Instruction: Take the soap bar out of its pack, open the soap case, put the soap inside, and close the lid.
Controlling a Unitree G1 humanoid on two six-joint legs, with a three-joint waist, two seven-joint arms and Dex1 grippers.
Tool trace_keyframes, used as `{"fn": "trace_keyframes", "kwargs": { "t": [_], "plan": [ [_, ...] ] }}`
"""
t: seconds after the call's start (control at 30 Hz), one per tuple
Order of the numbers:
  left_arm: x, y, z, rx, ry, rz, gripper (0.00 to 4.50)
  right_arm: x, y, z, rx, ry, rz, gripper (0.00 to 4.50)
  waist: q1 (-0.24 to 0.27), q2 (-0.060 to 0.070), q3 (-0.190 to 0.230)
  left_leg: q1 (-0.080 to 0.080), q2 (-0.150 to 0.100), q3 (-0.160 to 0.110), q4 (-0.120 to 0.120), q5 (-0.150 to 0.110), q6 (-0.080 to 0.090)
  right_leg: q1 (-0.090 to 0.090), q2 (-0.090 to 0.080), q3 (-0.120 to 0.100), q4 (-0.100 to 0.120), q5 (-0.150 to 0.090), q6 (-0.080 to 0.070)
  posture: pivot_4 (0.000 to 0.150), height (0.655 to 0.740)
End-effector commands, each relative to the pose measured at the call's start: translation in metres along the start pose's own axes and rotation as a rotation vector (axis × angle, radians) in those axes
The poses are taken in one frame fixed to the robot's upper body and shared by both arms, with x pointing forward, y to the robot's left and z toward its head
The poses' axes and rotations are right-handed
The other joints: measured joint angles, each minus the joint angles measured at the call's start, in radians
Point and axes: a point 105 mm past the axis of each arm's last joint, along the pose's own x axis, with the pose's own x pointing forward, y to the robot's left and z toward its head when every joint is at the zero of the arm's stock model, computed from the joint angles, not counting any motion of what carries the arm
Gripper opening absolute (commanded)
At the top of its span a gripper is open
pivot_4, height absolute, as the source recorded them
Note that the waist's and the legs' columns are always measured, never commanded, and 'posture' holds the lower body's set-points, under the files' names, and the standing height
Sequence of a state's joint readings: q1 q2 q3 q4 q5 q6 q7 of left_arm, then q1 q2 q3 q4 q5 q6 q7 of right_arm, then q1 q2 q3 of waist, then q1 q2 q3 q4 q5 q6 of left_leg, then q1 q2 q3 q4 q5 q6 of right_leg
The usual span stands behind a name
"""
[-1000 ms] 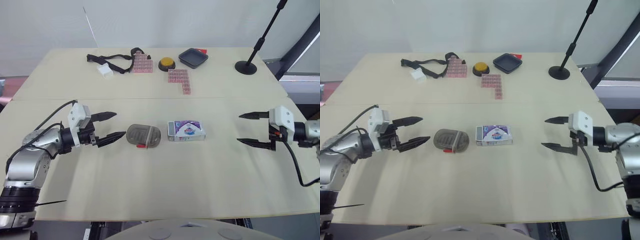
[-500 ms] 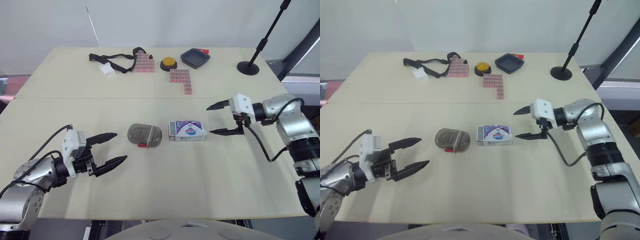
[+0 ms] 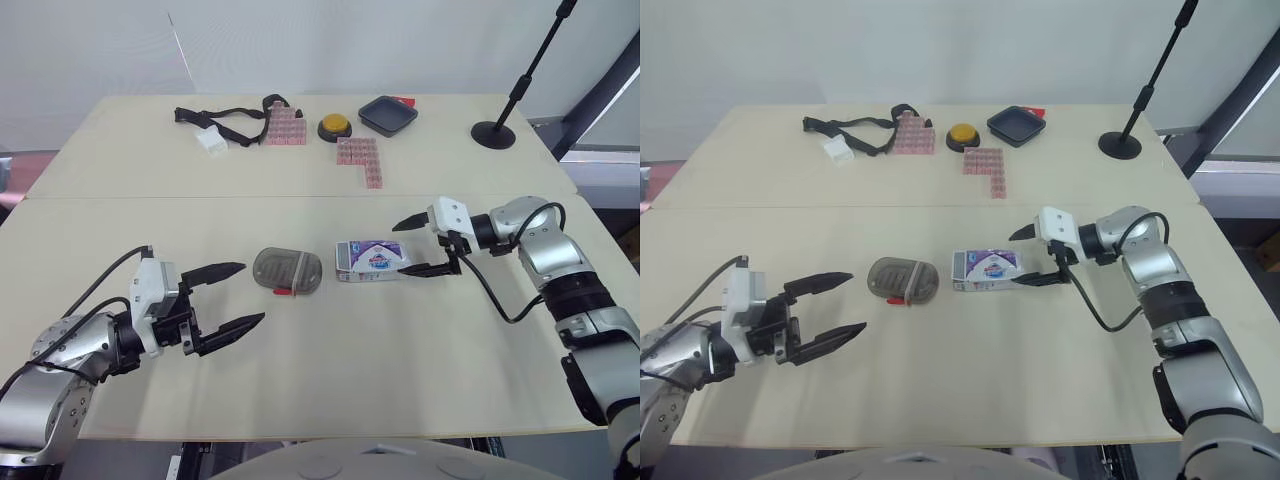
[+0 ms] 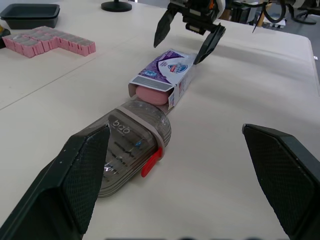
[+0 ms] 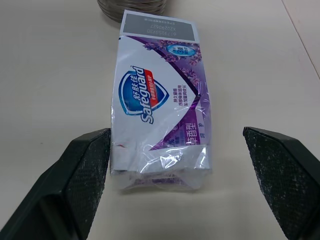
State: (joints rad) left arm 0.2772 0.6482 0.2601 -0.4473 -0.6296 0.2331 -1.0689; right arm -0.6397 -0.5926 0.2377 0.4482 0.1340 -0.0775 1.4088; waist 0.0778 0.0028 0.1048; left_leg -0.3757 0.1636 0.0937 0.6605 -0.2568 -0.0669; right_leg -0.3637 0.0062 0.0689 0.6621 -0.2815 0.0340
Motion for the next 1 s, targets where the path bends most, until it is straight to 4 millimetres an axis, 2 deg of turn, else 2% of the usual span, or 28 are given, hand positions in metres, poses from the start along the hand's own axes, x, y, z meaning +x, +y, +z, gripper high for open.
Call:
{"fn": "trace_keyframes", "kwargs": {
  "t": [0.03, 0.33, 0.57, 1.0],
  "plan": [
    [0.003, -0.003, 0.01, 0.024, -0.032, -0.002, 4.5, -0.002, -0.004, 0.0, 0.008, 0.007, -0.025, 4.46, 0.0, 0.0, 0.0, 0.0, 0.0, 0.0, 0.0, 0.0, 0.0, 0.0, 0.0, 0.0, 0.0, 0.0, 0.0, 0.15, 0.74],
    [0.007, -0.002, 0.01, 0.027, -0.039, -0.001, 4.5, 0.0, 0.005, -0.002, 0.092, -0.013, -0.005, 4.46, 0.0, 0.0, 0.0, 0.0, 0.0, 0.0, 0.0, 0.0, 0.0, 0.0, 0.0, 0.0, -0.001, 0.0, 0.0, 0.15, 0.74],
    [0.009, -0.001, 0.009, 0.018, -0.051, 0.009, 4.5, 0.004, 0.01, -0.003, 0.084, -0.008, 0.009, 4.46, 0.0, 0.001, 0.0, 0.0, 0.0, 0.0, -0.001, 0.0, 0.0, 0.0, 0.0, 0.0, -0.001, 0.0, 0.0, 0.15, 0.74],
    [0.009, -0.01, 0.006, 0.037, -0.033, -0.034, 4.5, 0.01, 0.011, -0.009, 0.089, -0.001, 0.0, 4.46, -0.001, 0.001, 0.001, 0.001, 0.0, 0.0, -0.001, 0.0, -0.001, 0.0, 0.0, 0.0, -0.002, 0.0, 0.0, 0.15, 0.74]
  ]
}}
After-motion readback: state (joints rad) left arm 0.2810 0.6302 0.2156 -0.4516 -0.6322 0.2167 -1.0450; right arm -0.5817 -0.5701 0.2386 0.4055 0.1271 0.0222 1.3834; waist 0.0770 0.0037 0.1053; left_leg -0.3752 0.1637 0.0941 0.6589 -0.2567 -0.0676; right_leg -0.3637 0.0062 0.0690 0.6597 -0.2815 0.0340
